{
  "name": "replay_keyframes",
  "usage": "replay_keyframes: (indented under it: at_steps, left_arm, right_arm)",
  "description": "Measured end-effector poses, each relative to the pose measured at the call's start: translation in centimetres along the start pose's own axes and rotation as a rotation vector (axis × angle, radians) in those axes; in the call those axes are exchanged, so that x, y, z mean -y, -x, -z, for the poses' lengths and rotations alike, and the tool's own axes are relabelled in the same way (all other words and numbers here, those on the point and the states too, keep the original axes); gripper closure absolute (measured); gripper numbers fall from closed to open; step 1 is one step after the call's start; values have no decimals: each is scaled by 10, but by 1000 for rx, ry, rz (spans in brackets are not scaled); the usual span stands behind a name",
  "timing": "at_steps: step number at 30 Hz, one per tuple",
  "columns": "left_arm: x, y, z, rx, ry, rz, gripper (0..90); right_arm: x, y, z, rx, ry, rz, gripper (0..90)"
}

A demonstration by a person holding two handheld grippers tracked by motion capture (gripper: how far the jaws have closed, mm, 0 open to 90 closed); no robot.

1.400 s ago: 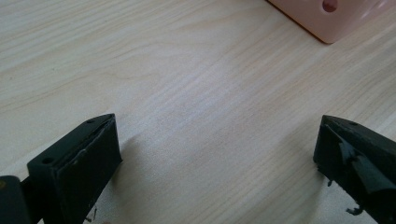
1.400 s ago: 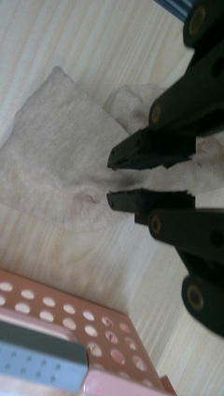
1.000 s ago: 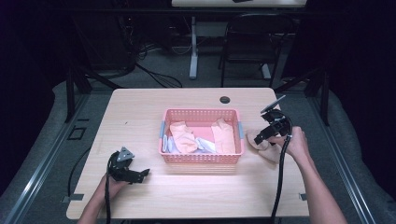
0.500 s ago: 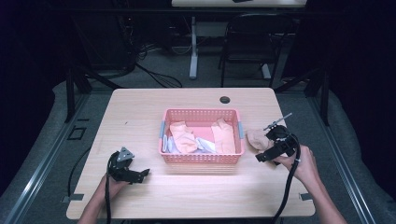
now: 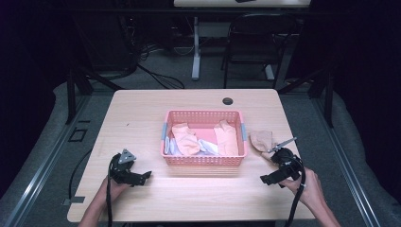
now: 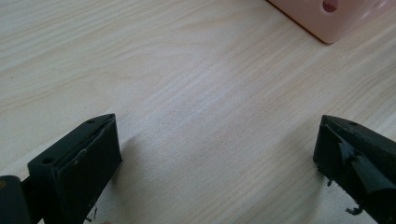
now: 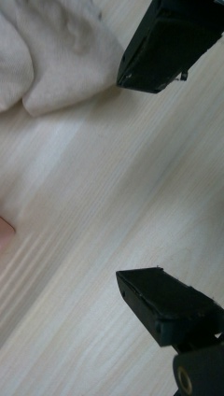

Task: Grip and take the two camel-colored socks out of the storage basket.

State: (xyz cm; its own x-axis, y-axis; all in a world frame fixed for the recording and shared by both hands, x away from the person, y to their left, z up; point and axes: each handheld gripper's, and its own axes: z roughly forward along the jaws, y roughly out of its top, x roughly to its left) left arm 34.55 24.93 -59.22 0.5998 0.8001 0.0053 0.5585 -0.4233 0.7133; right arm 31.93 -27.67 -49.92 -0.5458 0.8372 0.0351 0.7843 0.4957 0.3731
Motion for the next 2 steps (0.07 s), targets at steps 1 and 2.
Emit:
replay_keyframes:
  at_steps: [1, 2]
  left_arm:
    - [0, 0, 0, 0, 0, -1, 4]
    - [0, 0, 0, 1, 0, -2, 4]
  right_arm:
    - [1, 0, -4, 1, 3, 8, 80]
    - [1, -1, -7, -2, -13, 13, 75]
